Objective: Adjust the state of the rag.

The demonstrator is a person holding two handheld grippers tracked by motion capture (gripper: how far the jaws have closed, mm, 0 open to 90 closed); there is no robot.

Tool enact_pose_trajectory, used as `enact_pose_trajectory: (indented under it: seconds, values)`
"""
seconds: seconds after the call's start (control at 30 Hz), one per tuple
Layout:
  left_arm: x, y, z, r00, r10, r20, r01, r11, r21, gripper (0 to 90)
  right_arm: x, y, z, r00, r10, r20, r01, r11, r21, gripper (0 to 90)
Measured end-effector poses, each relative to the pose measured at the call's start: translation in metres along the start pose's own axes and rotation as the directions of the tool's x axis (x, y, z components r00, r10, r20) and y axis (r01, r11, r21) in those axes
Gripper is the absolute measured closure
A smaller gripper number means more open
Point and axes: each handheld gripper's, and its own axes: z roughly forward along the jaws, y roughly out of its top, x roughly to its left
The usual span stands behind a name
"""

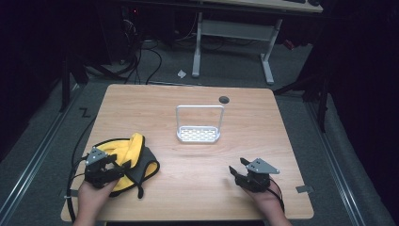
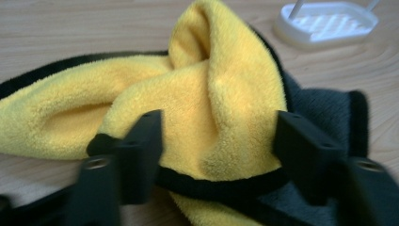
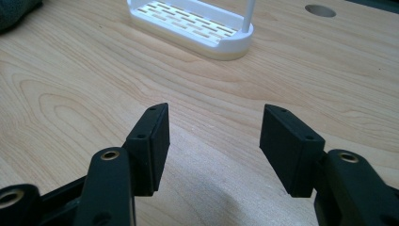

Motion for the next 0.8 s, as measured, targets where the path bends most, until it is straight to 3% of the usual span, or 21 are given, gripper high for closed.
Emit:
enact_pose_trajectory:
  seconds: [0.13,0.23,0.4,0.6,0.63,0.8]
  values:
    - [-0.011,-0.004,0.012,0.9987,0.046,0.021,-0.048,0.9966,0.067,66.0,-0.001,-0.001,0.0,1.0,0.008,-0.001,-0.008,1.0,0.002,43.6]
    - [-0.028,-0.004,0.018,0.9949,0.078,0.063,-0.083,0.9938,0.074,71.9,-0.001,-0.001,0.0,1.0,0.008,0.001,-0.008,1.0,0.001,43.6]
    - [-0.069,-0.003,0.031,0.9808,0.146,0.129,-0.157,0.9844,0.079,74.5,0.002,0.001,-0.001,1.0,0.004,-0.001,-0.004,1.0,-0.004,44.6]
    - [-0.123,0.001,0.053,0.9584,0.21,0.193,-0.226,0.9723,0.061,75.2,0.009,0.004,-0.003,0.9998,-0.018,-0.008,0.018,1.0,-0.013,45.3]
    - [-0.131,0.002,0.056,0.9535,0.227,0.198,-0.243,0.9681,0.06,75.2,0.011,0.005,-0.003,0.9997,-0.021,-0.011,0.021,1.0,-0.016,45.4]
    - [-0.158,0.004,0.071,0.9406,0.259,0.219,-0.272,0.9617,0.031,75.3,0.023,0.01,-0.005,0.9982,-0.048,-0.038,0.046,0.998,-0.031,45.1]
